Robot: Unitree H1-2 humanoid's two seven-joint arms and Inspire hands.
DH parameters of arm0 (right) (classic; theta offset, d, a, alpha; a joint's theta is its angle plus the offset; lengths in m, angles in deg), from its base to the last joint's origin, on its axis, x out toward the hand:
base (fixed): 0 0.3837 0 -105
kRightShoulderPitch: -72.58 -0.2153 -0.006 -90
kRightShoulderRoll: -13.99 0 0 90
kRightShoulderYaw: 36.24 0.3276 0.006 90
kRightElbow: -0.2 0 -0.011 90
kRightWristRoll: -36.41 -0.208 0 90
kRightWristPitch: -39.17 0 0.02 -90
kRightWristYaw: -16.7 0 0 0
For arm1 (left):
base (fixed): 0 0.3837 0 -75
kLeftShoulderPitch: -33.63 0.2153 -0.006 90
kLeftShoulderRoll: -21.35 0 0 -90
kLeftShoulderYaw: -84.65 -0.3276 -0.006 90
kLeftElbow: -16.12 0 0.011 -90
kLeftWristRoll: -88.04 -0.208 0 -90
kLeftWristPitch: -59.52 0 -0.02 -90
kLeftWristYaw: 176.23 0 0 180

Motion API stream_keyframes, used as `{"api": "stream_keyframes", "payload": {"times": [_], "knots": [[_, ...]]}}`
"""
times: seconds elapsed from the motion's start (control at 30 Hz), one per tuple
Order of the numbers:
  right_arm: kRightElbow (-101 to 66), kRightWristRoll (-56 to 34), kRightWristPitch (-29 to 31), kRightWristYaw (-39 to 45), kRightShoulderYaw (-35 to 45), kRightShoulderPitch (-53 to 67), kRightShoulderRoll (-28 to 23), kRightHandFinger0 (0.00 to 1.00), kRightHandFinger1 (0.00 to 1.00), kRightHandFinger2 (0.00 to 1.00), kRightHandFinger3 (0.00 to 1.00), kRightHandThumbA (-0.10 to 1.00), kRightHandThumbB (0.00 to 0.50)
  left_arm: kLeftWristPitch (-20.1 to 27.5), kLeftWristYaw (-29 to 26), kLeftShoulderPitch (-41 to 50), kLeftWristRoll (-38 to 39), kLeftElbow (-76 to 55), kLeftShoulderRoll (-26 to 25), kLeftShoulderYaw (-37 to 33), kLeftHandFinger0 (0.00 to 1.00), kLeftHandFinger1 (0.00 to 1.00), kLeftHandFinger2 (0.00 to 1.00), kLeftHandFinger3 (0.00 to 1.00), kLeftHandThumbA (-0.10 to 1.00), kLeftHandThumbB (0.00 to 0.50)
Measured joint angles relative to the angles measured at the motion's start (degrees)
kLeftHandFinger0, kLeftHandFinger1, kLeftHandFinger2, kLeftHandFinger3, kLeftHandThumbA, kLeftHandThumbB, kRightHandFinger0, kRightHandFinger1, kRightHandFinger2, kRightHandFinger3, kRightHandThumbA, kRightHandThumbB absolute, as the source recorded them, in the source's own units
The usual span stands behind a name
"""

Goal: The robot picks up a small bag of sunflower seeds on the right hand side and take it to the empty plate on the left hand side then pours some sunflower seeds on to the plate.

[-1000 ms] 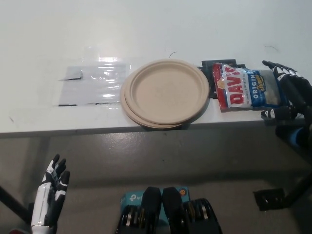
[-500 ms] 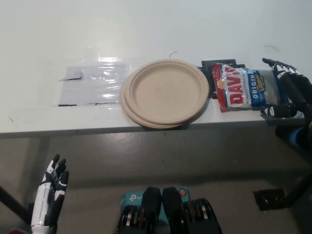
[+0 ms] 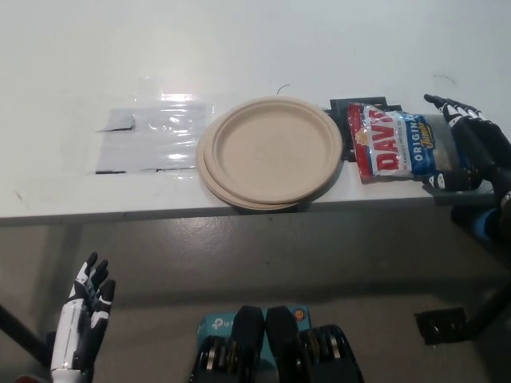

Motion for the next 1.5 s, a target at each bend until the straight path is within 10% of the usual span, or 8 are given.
{"api": "stream_keyframes", "payload": {"times": [0.87, 1.03, 1.13, 1.17, 1.2, 1.23, 1.5], "knots": [[14.0, 0.9, 0.2, -2.6, -2.6, -5.0, 2.6, 1.0, 1.0, 1.0, 1.0, 0.99, 0.415, 0.0, 0.0, 0.0, 0.1, 0.0, 0.0, 0.0, 1.0, 1.0, 1.0, 1.0, 0.86, 0.0], [29.1, 2.2, 0.0, -7.9, -5.3, -11.6, 5.0, 1.0, 1.0, 1.0, 1.0, 0.73, 0.45, 0.0, 0.0, 0.1, 0.1, 0.0, 0.0, 0.0, 0.98, 1.0, 1.0, 1.0, 0.9, 0.0], [36.5, 2.6, -0.3, -10.8, -7.9, -15.5, 6.5, 0.96, 1.0, 1.0, 1.0, 0.13, 0.409, 0.0, 0.0, 0.2, 0.1, 0.0, 0.1, -0.1, 0.97, 1.0, 1.0, 1.0, 0.91, 0.0], [40.3, 3.1, -1.0, -12.5, -9.7, -17.4, 7.3, 0.78, 1.0, 1.0, 1.0, 0.04, 0.378, 0.0, 0.0, 0.2, 0.2, 0.0, 0.1, -0.1, 0.97, 1.0, 1.0, 1.0, 0.91, 0.0], [42.4, 3.5, -1.4, -13.7, -11.0, -18.7, 8.0, 0.25, 0.39, 0.56, 0.76, -0.09, 0.354, 0.0, 0.0, 0.2, 0.2, 0.0, 0.1, 0.0, 0.97, 1.0, 1.0, 1.0, 0.94, 0.0], [44.0, 3.8, -1.8, -14.6, -11.9, -19.5, 8.3, 0.08, 0.2, 0.38, 0.6, -0.1, 0.352, 0.0, 0.0, 0.3, 0.2, 0.0, 0.1, 0.0, 0.97, 1.0, 1.0, 1.0, 0.94, 0.0], [50.7, 5.5, -3.7, -25.5, -17.3, -22.2, 9.4, 0.0, 0.04, 0.11, 0.27, -0.1, 0.264, 0.0, 0.0, 0.4, 1.0, -0.3, 0.0, 1.2, 0.96, 1.0, 1.0, 1.0, 1.0, 0.0]]}}
